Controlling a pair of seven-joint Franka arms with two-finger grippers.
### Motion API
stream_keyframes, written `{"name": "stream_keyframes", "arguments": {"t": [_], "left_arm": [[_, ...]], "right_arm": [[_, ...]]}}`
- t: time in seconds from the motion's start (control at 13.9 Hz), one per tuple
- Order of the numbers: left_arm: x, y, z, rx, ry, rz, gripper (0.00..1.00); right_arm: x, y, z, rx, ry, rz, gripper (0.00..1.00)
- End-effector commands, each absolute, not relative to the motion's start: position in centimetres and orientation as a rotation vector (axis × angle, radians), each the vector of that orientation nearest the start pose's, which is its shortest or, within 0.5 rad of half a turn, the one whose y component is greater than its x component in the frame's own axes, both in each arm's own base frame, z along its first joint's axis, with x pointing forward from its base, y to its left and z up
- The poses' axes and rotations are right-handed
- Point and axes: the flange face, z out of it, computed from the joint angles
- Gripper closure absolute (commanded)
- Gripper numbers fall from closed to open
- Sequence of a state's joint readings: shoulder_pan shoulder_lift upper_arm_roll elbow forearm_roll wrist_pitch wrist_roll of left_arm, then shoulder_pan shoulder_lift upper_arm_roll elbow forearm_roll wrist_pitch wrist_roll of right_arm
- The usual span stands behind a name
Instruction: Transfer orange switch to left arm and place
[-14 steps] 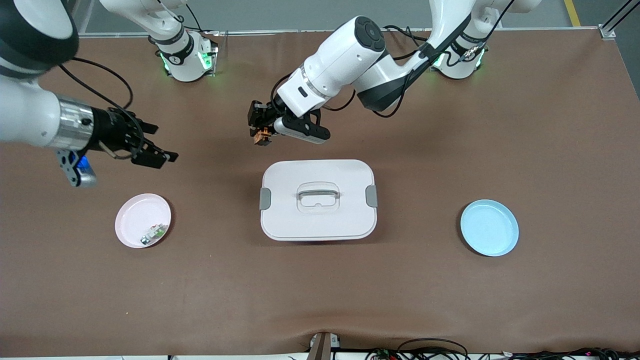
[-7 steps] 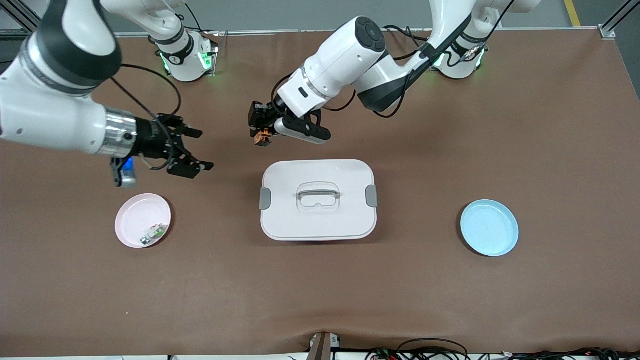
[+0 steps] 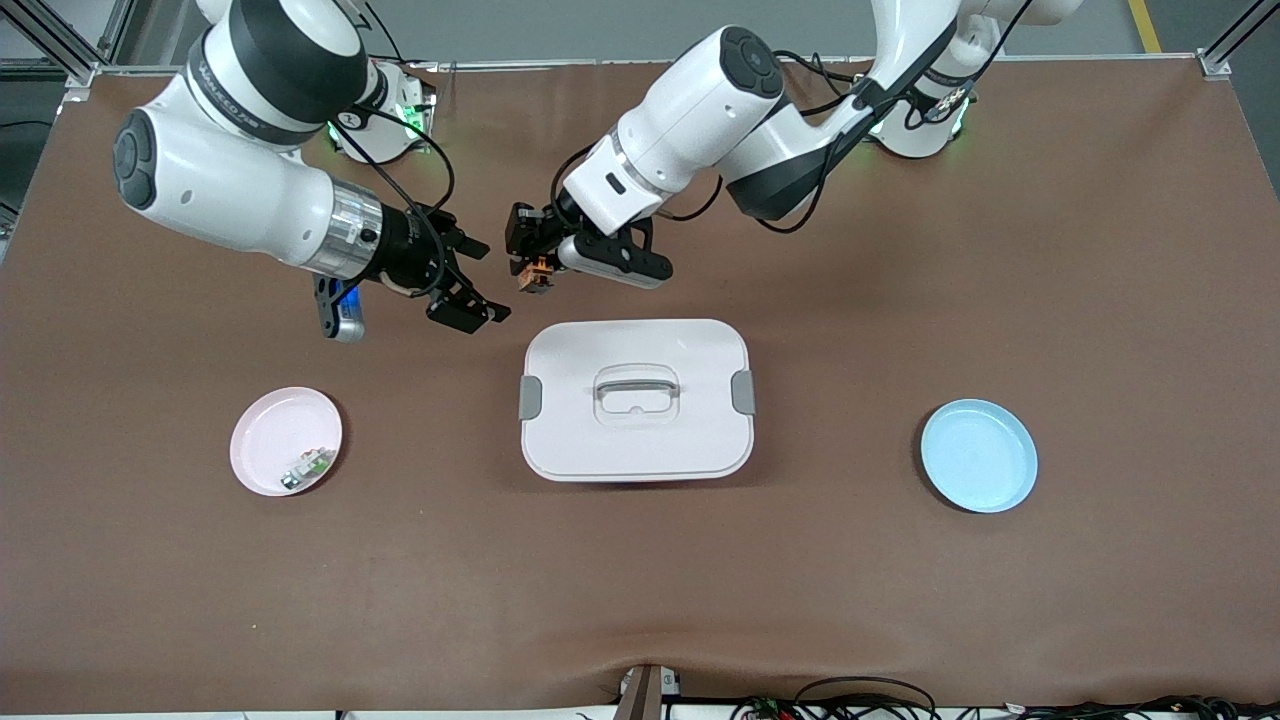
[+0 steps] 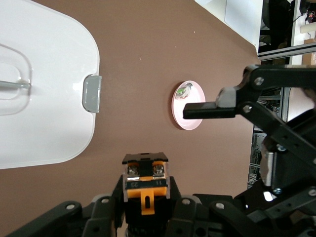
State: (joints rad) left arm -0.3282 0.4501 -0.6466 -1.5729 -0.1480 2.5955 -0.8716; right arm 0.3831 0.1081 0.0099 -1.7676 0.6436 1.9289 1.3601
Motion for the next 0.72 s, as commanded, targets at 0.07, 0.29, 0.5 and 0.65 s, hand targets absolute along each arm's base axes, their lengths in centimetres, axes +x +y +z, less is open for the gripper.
{"name": "stream_keyframes", "arguments": {"t": [0.07, 0.29, 0.5, 0.65], "left_arm": [[45.4, -51.5, 51.4, 2.477, 0.176, 0.189, 0.99], [44.4, -49.8, 52.0, 2.507, 0.181, 0.223, 0.99], [43.2, -47.7, 53.2, 2.592, 0.176, 0.223, 0.99], [43.6, -46.0, 53.8, 2.638, 0.202, 0.193, 1.00]], "right_arm": [[53.0, 26.4, 51.2, -2.101, 1.505, 0.642, 0.00], [52.6, 26.1, 50.5, -1.981, 1.535, 0.685, 0.00], [51.8, 27.5, 48.9, -1.937, 1.552, 0.716, 0.00], [51.2, 27.3, 47.5, -1.847, 1.570, 0.740, 0.00]]}}
